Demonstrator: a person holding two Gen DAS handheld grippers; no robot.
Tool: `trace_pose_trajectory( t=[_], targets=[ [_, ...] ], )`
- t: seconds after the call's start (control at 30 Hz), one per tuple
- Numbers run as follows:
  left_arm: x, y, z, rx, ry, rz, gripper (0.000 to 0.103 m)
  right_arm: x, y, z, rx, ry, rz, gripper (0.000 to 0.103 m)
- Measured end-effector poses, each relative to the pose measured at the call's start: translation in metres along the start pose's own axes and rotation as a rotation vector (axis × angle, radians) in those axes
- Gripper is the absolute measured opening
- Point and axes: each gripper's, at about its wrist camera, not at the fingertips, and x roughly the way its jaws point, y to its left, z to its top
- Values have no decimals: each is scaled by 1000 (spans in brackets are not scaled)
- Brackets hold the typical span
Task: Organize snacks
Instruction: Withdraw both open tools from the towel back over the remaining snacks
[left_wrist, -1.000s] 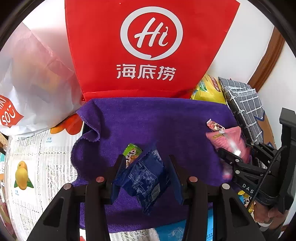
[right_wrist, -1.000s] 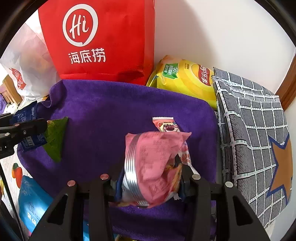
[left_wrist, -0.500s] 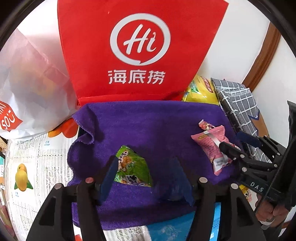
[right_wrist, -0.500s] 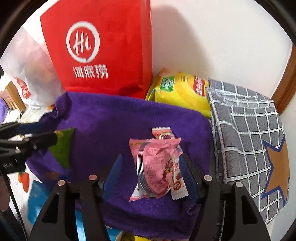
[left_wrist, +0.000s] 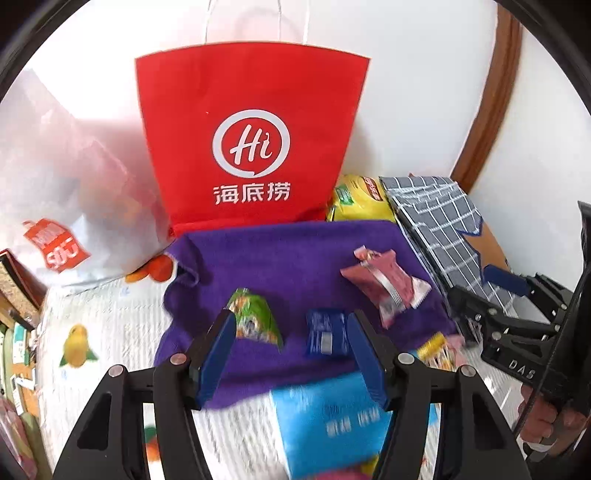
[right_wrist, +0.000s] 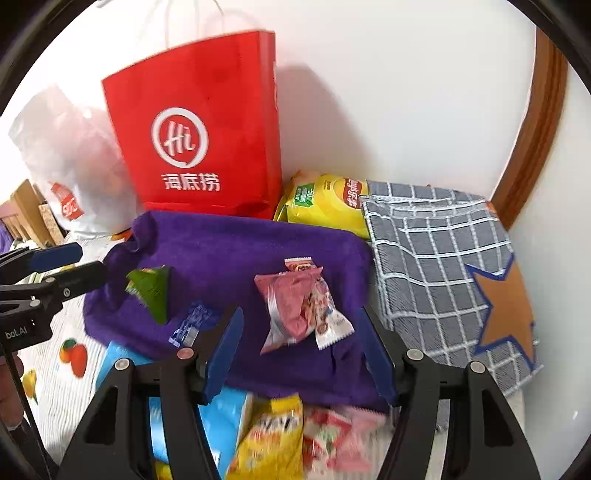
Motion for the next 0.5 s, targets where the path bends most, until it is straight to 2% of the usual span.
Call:
trace_pose_trajectory(
  t=[0.07,0.17,0.3,0.5],
  targets=[
    [-17,-1,-10,1,-10,11,61,-16,0,-9,27,-3,-15,69],
    [-49,-2,-28,-3,-27,22,61,-36,0,-24,47,-5,-16,71],
    [-81,-4,-52,-16,-49,34,61,-64,-2,-45,66,8,-62,72],
    [-119,-5,-86,-58,-78,29,62,-106,-6,-80,68,-47,-25,74]
  ],
)
